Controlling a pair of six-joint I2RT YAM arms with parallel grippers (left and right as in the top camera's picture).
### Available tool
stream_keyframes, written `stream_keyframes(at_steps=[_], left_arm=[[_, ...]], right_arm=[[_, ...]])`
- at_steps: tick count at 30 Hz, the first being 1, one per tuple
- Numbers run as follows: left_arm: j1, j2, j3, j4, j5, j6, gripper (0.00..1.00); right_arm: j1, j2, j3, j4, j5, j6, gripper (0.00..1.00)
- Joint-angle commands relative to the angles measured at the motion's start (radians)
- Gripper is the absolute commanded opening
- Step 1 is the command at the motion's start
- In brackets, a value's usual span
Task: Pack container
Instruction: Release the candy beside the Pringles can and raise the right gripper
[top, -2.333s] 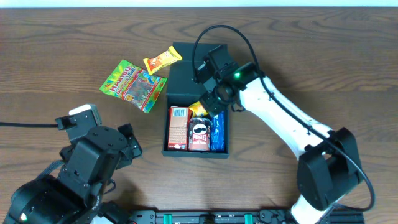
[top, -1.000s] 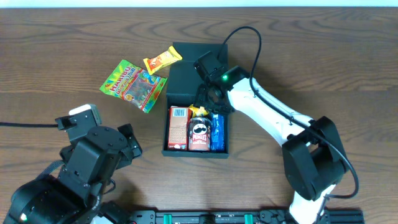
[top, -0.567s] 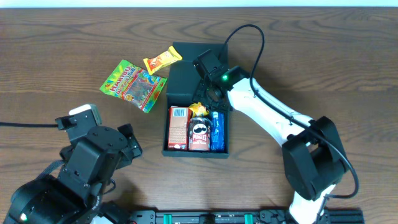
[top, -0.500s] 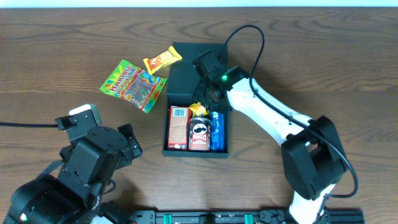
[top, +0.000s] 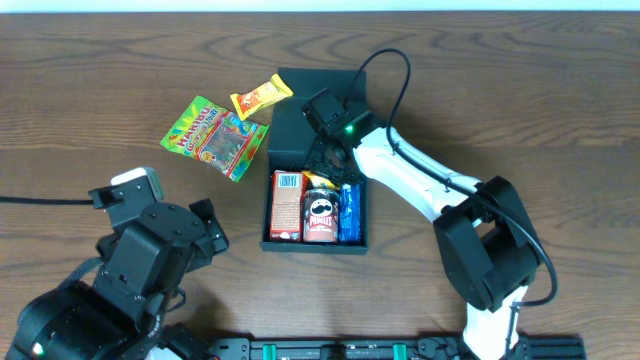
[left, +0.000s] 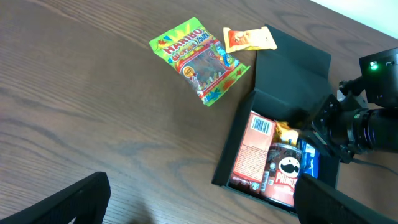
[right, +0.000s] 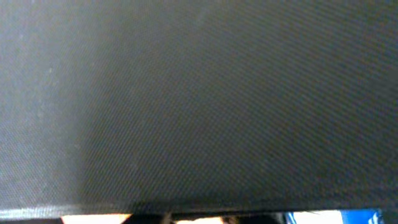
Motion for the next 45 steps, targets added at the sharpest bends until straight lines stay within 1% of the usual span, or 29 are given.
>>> stream_keyframes(at_steps=[1,10,27,29,30,31,37,41,45], left_arm=[[0.004,0.0,0.021,-0.002,-0.01,0.007,0.95],[0.004,0.0,0.021,-0.002,-0.01,0.007,0.95],[0.004,0.0,0.021,-0.002,-0.011,0.007,0.95],[0.004,0.0,0.021,-0.002,-0.01,0.007,0.95],[0.004,0.0,0.021,-0.002,-0.01,0.007,0.95],[0.004,0.0,0.021,-0.002,-0.01,0.007,0.95],[0.004,0.0,0.021,-0.002,-0.011,0.007,0.95],[0.004,0.0,0.021,-0.002,-0.01,0.007,0.95],[0.004,0.0,0.021,-0.002,-0.01,0.007,0.95]], right_arm=[[0.004,0.019,0.015,0.003,0.01,-0.005,0.15],[0.004,0.01,0.015,0.016,0.032,-0.077,0.08],[0.01,-0.08,0.015,0.023,0.053,-0.304,0.07],[0.015,-0.097,0.015,0.022,0.055,-0.319,0.05],[0.016,-0.105,0.015,0.022,0.055,-0.323,0.02],[0.016,-0.112,0.015,0.021,0.055,-0.323,0.01],[0.029,-0.141,0.015,0.017,0.055,-0.379,0.02],[0.046,-0.141,0.015,0.001,0.063,-0.453,0.02],[0.065,-0.141,0.015,-0.013,0.113,-0.543,0.02]])
